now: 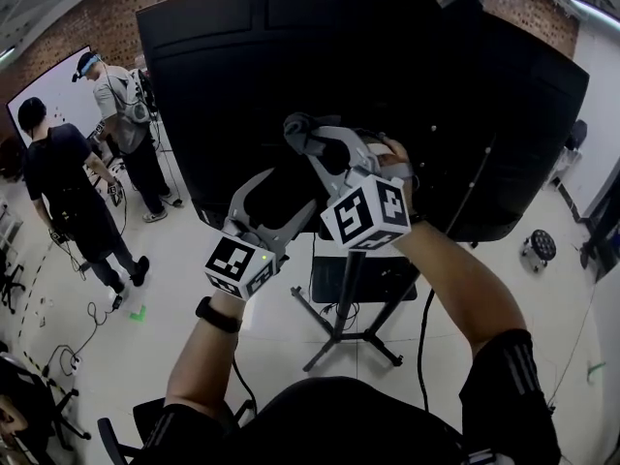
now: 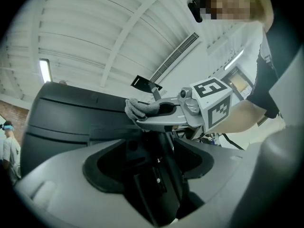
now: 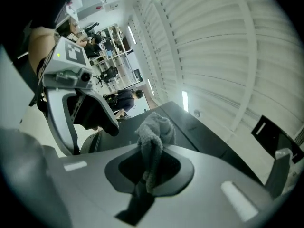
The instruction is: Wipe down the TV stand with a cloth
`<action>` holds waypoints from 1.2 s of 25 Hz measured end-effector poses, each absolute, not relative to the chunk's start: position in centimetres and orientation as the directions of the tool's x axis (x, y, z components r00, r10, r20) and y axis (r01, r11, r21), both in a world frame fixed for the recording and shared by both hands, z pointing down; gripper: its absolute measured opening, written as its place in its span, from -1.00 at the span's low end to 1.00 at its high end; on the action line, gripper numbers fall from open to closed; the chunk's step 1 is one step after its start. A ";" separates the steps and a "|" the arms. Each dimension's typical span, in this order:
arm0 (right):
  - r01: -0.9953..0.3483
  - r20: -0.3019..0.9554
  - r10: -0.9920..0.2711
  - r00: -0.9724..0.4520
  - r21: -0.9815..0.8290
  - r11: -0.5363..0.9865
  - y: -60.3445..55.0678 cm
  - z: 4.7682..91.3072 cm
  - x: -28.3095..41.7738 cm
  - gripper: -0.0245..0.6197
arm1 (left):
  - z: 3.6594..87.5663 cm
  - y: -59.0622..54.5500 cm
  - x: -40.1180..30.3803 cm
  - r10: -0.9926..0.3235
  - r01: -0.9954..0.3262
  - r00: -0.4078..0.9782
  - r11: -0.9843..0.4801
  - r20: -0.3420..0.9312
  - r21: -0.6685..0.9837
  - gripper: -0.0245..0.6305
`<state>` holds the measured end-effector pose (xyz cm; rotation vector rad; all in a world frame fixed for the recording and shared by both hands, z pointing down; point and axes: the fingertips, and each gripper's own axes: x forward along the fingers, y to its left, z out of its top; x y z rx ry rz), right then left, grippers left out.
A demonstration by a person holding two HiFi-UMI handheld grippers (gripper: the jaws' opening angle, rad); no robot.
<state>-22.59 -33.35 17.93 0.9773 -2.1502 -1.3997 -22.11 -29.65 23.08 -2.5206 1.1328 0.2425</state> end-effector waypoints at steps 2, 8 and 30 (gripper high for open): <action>-0.288 -0.017 -0.748 -0.663 0.929 0.234 -34.5 18.3 -24.7 -0.86 | 23.2 -29.9 -23.7 -0.693 -0.755 0.656 -0.606 -0.300 -0.251 0.06; -0.130 0.038 -0.806 -0.591 0.981 0.141 -37.6 19.0 -28.5 -0.86 | 23.9 -30.6 -27.0 -0.703 -0.768 0.640 -0.596 -0.311 -0.233 0.06; 0.256 0.180 -0.943 -0.279 0.961 0.107 -41.0 20.5 -24.2 -0.86 | 24.9 -31.7 -25.3 -0.643 -0.711 0.698 -0.676 -0.314 -0.196 0.06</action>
